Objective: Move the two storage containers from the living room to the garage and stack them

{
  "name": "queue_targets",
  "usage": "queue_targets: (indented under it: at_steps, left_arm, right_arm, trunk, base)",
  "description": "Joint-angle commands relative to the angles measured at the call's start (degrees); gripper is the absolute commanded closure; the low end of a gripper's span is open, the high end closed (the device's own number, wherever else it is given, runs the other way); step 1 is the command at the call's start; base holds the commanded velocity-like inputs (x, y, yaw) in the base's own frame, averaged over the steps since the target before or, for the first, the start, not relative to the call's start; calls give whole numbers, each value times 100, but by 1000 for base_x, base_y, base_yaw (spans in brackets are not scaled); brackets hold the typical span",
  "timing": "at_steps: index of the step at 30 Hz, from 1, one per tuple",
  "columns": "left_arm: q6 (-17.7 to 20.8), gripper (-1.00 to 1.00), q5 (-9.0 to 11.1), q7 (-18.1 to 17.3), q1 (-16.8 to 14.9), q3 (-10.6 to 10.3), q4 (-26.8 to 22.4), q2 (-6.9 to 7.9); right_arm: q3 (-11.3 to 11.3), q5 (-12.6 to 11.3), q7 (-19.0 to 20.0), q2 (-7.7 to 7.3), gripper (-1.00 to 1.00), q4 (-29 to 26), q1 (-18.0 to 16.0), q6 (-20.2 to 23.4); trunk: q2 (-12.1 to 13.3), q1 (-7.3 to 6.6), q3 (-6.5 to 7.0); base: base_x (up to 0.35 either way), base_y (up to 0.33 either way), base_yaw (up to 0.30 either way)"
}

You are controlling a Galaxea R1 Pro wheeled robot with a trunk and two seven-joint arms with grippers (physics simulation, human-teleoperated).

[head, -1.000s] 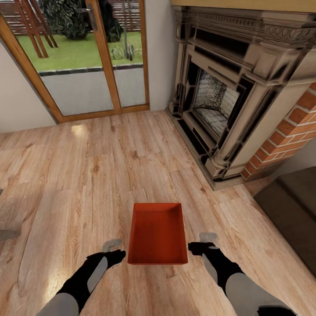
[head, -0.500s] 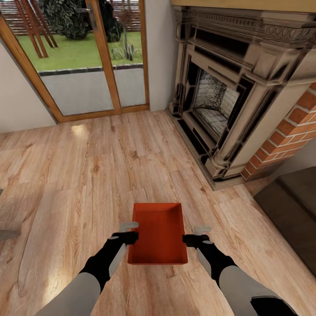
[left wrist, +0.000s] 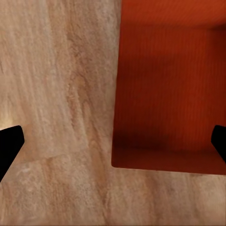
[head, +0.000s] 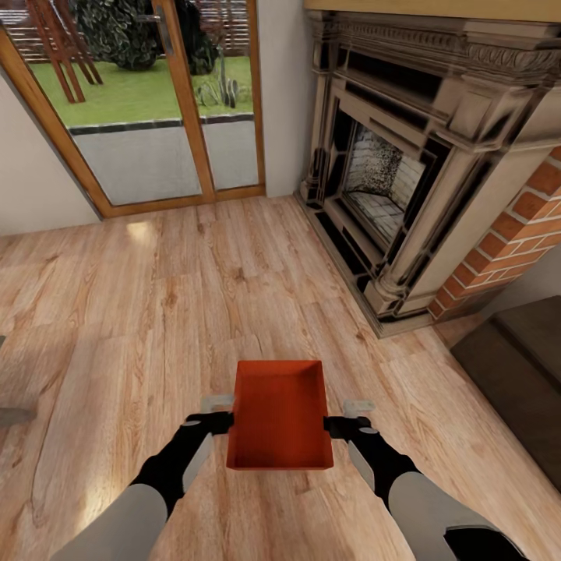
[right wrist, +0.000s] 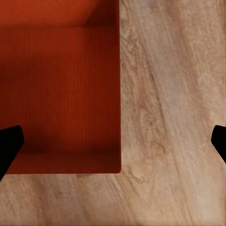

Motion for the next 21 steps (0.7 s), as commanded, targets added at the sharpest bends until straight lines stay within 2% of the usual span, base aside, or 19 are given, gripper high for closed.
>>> queue_targets:
  at_steps: [1, 21]
  left_arm:
    - [24, -100, 63, 52, -1, -37, -3, 13]
    - [7, -100, 51, 59, -1, -37, -52, 35]
  right_arm:
    - [4, 7, -21, 1, -100, -10, 2, 38]
    - [-1, -19, -22, -62, -100, -2, 7, 45]
  trunk:
    - [-2, 0, -4]
    - [-2, 0, -4]
  base:
    - [0, 0, 0]
    - [0, 0, 0]
